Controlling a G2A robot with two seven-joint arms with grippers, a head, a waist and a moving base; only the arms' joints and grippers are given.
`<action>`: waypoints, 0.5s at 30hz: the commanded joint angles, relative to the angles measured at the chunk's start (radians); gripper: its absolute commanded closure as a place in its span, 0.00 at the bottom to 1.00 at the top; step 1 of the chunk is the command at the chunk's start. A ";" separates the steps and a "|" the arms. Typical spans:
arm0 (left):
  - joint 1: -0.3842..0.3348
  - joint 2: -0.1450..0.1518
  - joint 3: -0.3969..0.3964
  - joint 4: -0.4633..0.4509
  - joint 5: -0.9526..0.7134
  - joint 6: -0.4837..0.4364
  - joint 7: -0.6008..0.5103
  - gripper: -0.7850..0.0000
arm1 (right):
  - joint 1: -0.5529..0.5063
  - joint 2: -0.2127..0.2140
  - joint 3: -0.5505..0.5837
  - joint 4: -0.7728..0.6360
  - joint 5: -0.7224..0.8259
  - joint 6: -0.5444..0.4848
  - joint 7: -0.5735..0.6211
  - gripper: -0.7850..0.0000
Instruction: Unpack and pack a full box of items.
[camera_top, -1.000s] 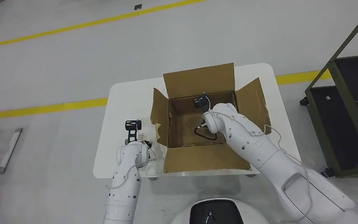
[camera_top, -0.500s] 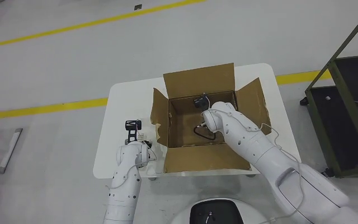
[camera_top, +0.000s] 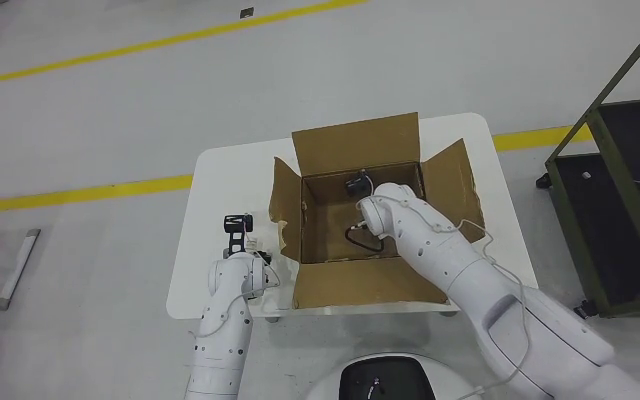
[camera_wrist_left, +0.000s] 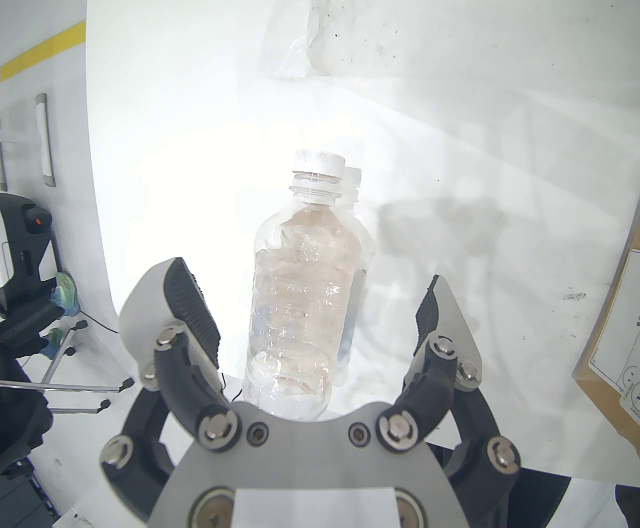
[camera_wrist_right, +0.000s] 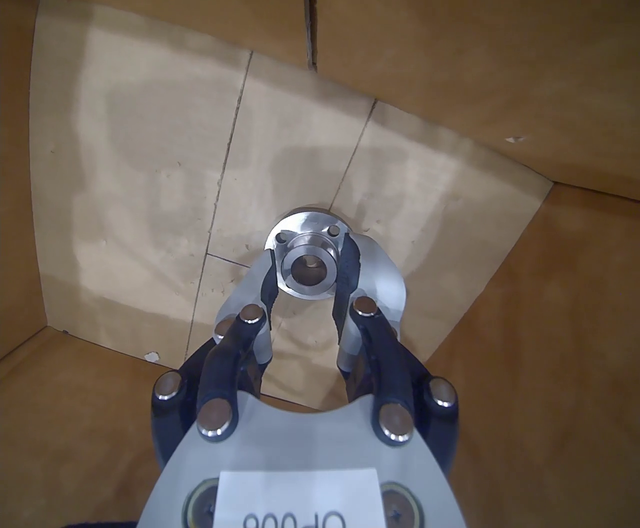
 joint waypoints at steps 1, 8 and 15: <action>0.000 0.000 0.000 0.000 0.000 0.000 0.000 0.00 | 0.004 -0.005 -0.001 0.015 0.002 -0.002 -0.003 0.60; 0.000 0.000 0.000 0.000 0.000 0.000 0.000 0.00 | 0.019 -0.022 -0.002 0.064 0.011 -0.012 -0.018 0.69; 0.000 0.000 0.000 0.000 0.000 0.000 0.000 0.00 | 0.032 -0.037 -0.003 0.102 0.014 -0.023 -0.027 0.75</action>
